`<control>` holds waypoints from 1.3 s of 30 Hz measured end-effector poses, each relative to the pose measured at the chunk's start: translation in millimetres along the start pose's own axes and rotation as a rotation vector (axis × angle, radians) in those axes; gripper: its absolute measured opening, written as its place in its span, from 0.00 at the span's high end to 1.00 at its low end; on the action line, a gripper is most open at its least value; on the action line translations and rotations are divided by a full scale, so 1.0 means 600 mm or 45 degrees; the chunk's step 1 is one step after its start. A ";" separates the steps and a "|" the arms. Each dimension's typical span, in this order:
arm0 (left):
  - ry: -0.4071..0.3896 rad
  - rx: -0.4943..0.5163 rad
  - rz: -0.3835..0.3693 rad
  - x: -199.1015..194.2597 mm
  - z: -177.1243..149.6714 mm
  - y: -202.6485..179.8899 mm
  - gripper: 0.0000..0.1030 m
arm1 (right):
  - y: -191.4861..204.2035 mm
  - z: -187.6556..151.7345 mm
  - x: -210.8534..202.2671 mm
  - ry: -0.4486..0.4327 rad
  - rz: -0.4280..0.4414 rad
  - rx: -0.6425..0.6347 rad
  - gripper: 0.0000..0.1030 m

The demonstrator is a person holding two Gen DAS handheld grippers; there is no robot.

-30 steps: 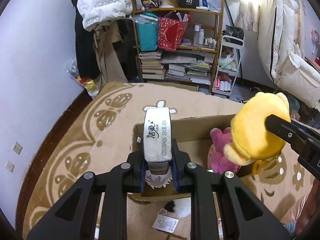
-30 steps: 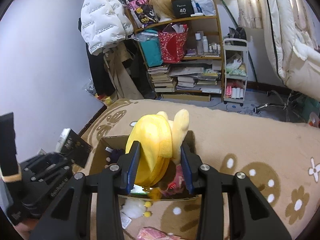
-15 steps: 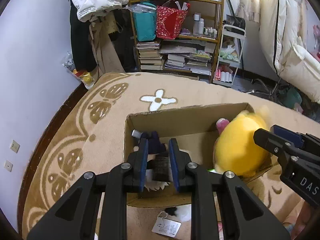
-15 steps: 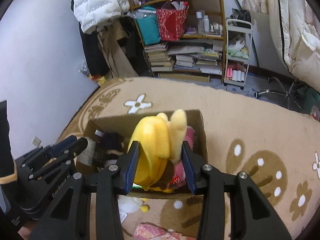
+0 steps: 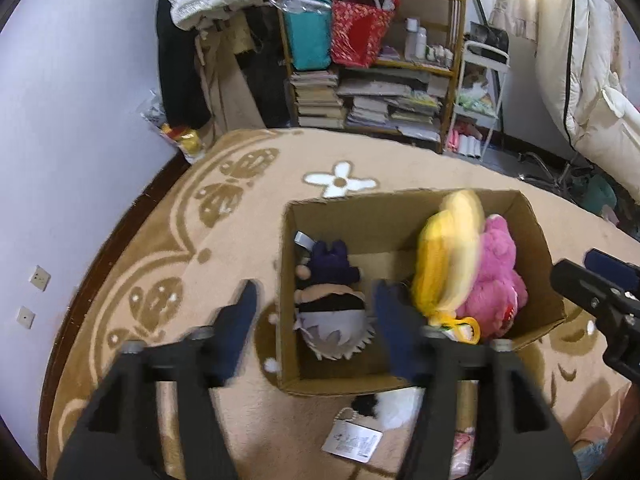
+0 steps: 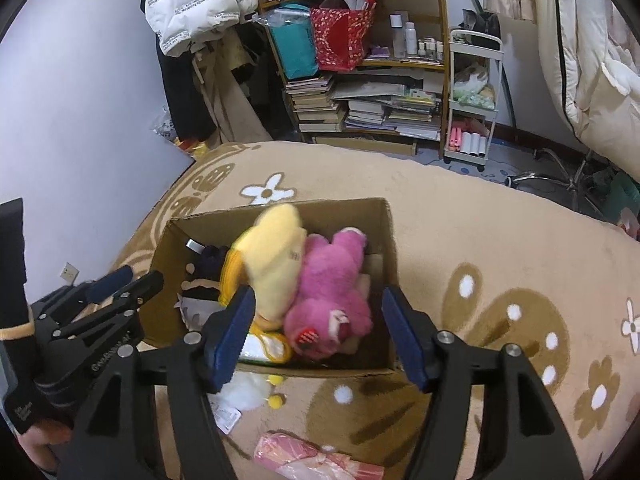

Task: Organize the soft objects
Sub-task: 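Carry both items over the box and open both tools to drop them in, then lower the left tool toward the pom-pom keychain plush while the right tool lowers onto the pink wrapped roll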

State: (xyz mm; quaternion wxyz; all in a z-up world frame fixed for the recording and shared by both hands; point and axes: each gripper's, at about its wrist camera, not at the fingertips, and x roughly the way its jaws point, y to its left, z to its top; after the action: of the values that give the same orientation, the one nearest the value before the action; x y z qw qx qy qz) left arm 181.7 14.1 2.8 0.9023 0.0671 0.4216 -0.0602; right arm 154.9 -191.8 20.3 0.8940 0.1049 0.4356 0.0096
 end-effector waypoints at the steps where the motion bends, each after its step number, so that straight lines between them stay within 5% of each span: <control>1: -0.018 -0.009 0.017 -0.007 -0.001 0.003 0.19 | -0.003 -0.002 -0.002 0.001 -0.009 -0.001 0.25; 6: -0.013 -0.007 0.015 -0.021 -0.004 0.006 0.06 | -0.005 -0.011 -0.018 -0.017 -0.043 -0.048 0.09; 18: -0.007 -0.061 -0.028 -0.045 -0.045 0.016 0.01 | -0.023 -0.047 -0.037 0.018 -0.086 -0.013 0.00; 39: 0.260 -0.092 -0.119 0.027 -0.139 0.000 0.01 | -0.026 -0.165 0.009 0.216 -0.047 -0.061 0.00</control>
State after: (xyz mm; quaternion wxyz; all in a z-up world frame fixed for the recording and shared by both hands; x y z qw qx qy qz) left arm 129.2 27.6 -62.8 0.8527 0.0206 0.5158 -0.0796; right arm 79.9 -188.6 -46.0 0.8561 0.0741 0.5113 0.0125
